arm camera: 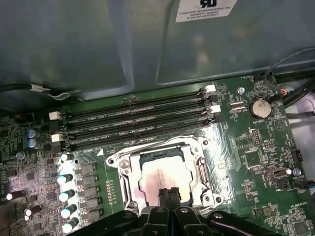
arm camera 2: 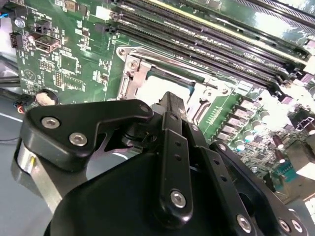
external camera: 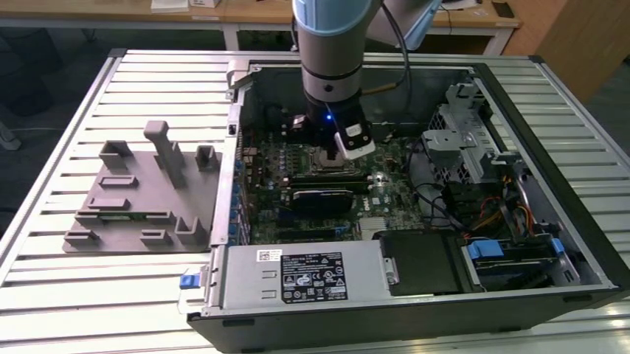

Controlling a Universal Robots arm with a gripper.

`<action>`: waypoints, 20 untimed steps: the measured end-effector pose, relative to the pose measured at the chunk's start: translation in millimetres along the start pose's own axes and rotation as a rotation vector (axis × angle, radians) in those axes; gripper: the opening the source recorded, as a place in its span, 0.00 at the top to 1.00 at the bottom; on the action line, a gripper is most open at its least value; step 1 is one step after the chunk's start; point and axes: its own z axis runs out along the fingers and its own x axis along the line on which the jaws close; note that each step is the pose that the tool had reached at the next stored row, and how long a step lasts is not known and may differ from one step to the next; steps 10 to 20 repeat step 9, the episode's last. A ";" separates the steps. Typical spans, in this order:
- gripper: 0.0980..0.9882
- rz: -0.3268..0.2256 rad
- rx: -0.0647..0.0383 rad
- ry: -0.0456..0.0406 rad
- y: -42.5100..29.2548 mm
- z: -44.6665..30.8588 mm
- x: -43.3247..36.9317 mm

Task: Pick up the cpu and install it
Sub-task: 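Install the second cpu locking lever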

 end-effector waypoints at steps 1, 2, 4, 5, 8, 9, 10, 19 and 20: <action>0.99 0.000 0.000 -0.0001 0.3 0.1 -0.8; 0.99 0.000 0.000 0.0002 0.9 0.5 -2.7; 0.99 0.000 0.001 0.0003 1.9 1.0 -4.7; 0.99 0.000 0.001 0.0003 1.9 1.0 -4.7; 0.99 0.000 0.001 0.0002 2.2 1.1 -4.9; 0.99 0.000 0.001 0.0002 2.3 1.1 -4.9; 0.99 0.000 0.001 0.0002 2.3 1.1 -4.9; 0.99 0.000 0.001 0.0002 2.3 1.1 -4.9; 0.99 0.000 0.001 0.0002 2.3 1.1 -4.9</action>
